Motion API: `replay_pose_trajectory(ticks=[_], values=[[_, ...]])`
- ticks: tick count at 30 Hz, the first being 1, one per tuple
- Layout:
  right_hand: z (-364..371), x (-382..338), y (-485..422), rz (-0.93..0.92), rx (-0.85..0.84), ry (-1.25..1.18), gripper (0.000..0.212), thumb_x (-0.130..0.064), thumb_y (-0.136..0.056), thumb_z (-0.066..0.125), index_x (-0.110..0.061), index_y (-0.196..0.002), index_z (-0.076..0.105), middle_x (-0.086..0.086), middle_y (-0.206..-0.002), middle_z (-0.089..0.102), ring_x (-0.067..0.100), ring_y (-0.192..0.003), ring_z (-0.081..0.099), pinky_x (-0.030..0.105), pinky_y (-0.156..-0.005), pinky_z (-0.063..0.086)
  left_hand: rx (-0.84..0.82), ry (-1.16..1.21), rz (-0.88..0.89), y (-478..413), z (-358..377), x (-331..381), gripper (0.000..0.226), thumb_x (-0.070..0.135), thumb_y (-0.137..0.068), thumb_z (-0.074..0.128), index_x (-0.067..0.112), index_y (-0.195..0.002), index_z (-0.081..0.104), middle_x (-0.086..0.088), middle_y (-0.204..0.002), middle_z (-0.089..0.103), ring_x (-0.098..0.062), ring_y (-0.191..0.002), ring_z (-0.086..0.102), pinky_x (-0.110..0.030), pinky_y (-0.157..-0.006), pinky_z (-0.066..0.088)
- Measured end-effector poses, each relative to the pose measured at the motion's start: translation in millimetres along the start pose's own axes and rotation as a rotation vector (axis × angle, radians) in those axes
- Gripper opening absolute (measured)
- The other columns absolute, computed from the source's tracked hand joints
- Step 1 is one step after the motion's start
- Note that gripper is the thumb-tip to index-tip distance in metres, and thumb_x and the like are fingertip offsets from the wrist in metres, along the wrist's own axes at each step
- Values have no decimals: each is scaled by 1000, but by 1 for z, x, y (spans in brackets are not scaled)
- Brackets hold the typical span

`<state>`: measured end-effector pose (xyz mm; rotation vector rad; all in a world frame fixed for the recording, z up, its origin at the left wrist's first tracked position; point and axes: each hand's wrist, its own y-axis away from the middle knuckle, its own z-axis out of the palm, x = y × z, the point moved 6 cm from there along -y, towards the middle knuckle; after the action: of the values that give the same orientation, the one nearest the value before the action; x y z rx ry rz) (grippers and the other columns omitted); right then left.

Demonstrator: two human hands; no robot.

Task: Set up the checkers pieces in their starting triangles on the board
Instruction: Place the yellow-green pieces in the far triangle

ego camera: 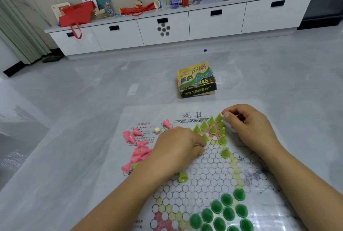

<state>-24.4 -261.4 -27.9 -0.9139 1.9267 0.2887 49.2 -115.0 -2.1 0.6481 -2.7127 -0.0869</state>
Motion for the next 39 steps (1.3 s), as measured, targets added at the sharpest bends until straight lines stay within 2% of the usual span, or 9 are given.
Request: replay_pose_trajectory(ticks=[9, 12, 15, 19, 24, 26, 29, 32, 39], values=[[1, 0, 0, 0, -6, 2, 11, -25, -88, 53, -24, -84, 63, -9, -90, 61, 7, -78, 54, 26, -68, 42, -5, -59, 4, 4, -9, -3, 24, 33, -88, 54, 25, -108, 65, 2, -99, 71, -16, -93, 62, -32, -84, 50], [0, 0, 0, 2, -5, 0, 11, -25, -88, 53, -24, -84, 63, -8, -90, 61, 7, -78, 54, 27, -69, 42, -7, -82, 9, 3, -4, 0, 21, 32, -88, 53, 15, -96, 63, -4, -94, 70, -19, -91, 62, -33, -81, 51], [0, 0, 0, 1, -6, 4, 11, -25, -88, 53, -23, -85, 64, -8, -90, 61, 7, -77, 54, 27, -69, 42, -20, -102, 14, 1, -2, 2, 12, 32, -89, 52, 25, -80, 48, -4, -90, 68, -20, -91, 62, -32, -79, 50], [1, -1, 0, 2, -5, 6, 11, -25, -88, 53, -22, -85, 64, -7, -90, 62, 7, -77, 54, 28, -71, 43, -1, -68, 8, 1, -2, 2, 23, 31, -89, 53, 23, -109, 63, -1, -100, 69, -20, -97, 61, -34, -84, 50], [0, 0, 0, -1, -5, 14, 11, -25, -88, 53, -23, -85, 64, -6, -91, 62, 8, -78, 54, 27, -69, 42, 7, -83, 15, 1, 0, 1, 21, 31, -89, 53, 23, -106, 62, -1, -95, 69, -20, -93, 61, -33, -82, 50], [0, 0, 0, 1, -4, 11, 11, -25, -88, 53, -24, -85, 63, -6, -92, 62, 9, -79, 55, 26, -68, 42, 21, -93, 25, 1, -3, 2, 8, 31, -88, 53, 25, -89, 58, -1, -91, 69, -19, -90, 61, -32, -80, 48], [0, -1, 0, 6, -7, 6, 11, -25, -88, 53, -24, -85, 63, -6, -93, 63, 10, -79, 55, 27, -69, 41, 8, 19, -2, 5, -19, -4, 15, 35, -86, 57, 29, -98, 65, 12, -76, 62, -9, -76, 57, -28, -79, 47], [0, -2, 1, 4, -12, 7, 11, -24, -88, 53, -22, -87, 64, -4, -93, 63, 11, -78, 54, 27, -68, 40, 17, 164, -92, 11, -51, -32, 7, 33, -80, 64, 28, -84, 68, 10, -61, 63, -3, -57, 56, -21, -64, 46], [0, -2, 1, -1, -12, 4, 11, -24, -88, 53, -21, -87, 64, -3, -92, 63, 15, -80, 56, 29, -69, 42, -249, 118, -190, 22, -40, -72, 13, 29, -72, 74, 19, -78, 66, -1, -71, 65, -10, -62, 53, -30, -63, 45]])
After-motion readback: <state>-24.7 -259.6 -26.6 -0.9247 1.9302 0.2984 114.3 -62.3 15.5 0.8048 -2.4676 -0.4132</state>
